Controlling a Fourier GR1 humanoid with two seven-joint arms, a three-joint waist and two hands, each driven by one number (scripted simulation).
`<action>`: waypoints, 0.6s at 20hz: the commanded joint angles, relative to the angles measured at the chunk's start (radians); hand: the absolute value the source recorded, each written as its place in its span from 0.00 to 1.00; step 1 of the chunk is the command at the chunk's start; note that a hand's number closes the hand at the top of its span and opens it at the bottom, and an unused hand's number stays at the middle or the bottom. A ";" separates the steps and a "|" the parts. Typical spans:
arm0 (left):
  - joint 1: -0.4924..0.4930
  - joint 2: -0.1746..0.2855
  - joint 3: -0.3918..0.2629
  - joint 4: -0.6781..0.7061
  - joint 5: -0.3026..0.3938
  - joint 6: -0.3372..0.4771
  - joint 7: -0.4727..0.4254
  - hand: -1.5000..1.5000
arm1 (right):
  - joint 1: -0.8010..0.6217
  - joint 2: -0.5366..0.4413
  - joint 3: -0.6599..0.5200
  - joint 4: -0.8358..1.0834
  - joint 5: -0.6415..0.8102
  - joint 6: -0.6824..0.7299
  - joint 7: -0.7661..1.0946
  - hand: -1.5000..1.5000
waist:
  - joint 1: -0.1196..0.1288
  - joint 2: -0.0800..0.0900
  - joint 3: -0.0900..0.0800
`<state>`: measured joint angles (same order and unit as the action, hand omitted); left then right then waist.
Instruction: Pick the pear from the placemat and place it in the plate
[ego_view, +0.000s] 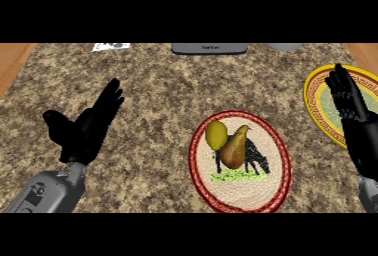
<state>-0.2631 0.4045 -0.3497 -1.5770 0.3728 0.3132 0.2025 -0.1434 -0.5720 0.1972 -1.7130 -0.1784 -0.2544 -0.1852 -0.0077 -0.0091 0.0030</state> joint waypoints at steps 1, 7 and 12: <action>0.058 -0.027 -0.011 -0.029 -0.075 0.050 0.032 0.50 | 0.050 0.056 -0.008 -0.046 0.005 0.004 0.017 1.00 | 0.007 0.007 -0.003; 0.126 0.038 0.025 0.098 -0.088 0.082 0.011 0.50 | -0.015 -0.149 0.065 0.050 0.272 -0.055 0.141 1.00 | 0.012 0.008 -0.047; 0.142 0.026 0.048 0.148 -0.095 0.104 -0.010 0.50 | 0.111 0.114 0.161 0.116 0.506 -0.427 0.134 1.00 | -0.001 0.013 -0.003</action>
<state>-0.1336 0.4296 -0.3205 -1.4663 0.2814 0.4081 0.2045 -0.1180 -0.6084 0.2925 -1.6452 0.1742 -0.4575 -0.0418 -0.0030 -0.0003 -0.0124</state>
